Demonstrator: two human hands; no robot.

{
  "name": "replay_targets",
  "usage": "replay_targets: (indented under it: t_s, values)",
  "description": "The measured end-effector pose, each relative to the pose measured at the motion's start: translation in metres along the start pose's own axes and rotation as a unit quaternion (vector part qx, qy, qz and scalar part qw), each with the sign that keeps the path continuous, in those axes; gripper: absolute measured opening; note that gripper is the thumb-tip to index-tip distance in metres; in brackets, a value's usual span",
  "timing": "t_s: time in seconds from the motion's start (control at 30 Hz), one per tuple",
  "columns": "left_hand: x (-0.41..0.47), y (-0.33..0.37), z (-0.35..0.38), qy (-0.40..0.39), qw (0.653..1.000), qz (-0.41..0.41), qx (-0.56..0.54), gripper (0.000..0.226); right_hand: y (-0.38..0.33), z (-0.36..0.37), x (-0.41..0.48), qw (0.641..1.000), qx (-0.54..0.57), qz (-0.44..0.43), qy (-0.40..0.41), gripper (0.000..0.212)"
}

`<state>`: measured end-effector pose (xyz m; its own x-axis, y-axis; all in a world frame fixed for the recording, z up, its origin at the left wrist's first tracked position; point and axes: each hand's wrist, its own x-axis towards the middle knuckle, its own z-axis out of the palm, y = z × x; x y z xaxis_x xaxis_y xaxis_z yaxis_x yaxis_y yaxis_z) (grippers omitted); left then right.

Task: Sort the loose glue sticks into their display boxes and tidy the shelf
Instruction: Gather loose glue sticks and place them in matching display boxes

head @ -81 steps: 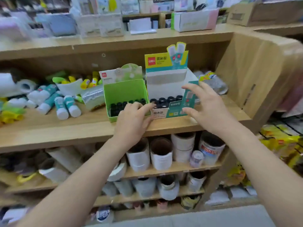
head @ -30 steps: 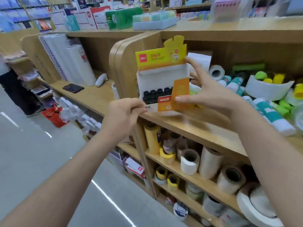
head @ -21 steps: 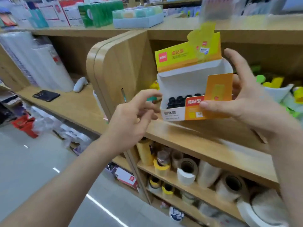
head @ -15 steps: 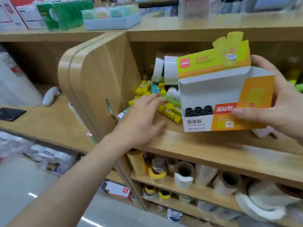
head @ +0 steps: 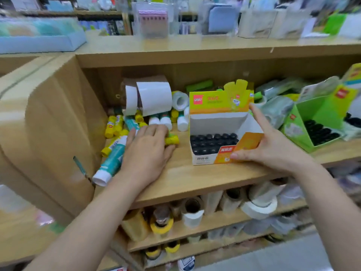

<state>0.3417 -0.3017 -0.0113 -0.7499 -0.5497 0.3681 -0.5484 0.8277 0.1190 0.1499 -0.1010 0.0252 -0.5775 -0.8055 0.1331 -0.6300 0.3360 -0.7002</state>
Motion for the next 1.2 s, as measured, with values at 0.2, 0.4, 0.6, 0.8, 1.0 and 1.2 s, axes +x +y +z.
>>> replay_targets:
  t_s: [0.2,0.4,0.6,0.8,1.0,1.2]
  values:
    - [0.004,-0.003,-0.007,-0.039,0.998,0.039,0.017,0.065,0.012,0.019,0.007,0.996,0.049,-0.052,0.051,0.123]
    - [-0.040,-0.006,-0.010,-0.056,0.997,0.024,-0.041,0.064,0.015,0.026,0.003,0.955,-0.029,-0.223,0.194,0.097]
    - [-0.055,0.002,-0.008,0.000,0.996,-0.014,-0.085,0.050,-0.031,0.061,-0.019,0.872,-0.049,-0.445,0.199,0.046]
    - [-0.086,0.008,-0.017,0.146,0.984,-0.101,-0.012,0.061,-0.077,0.104,-0.023,0.936,-0.092,-0.336,-0.056,0.069]
    - [-0.113,0.001,-0.020,0.157,0.978,-0.135,-0.022,0.046,-0.098,0.129,-0.016,0.949,-0.090,-0.269,-0.141,0.069]
    - [-0.108,0.002,-0.029,0.092,0.987,-0.133,0.010,0.042,-0.112,0.156,0.003,0.960,-0.190,-0.185,-0.086,0.056]
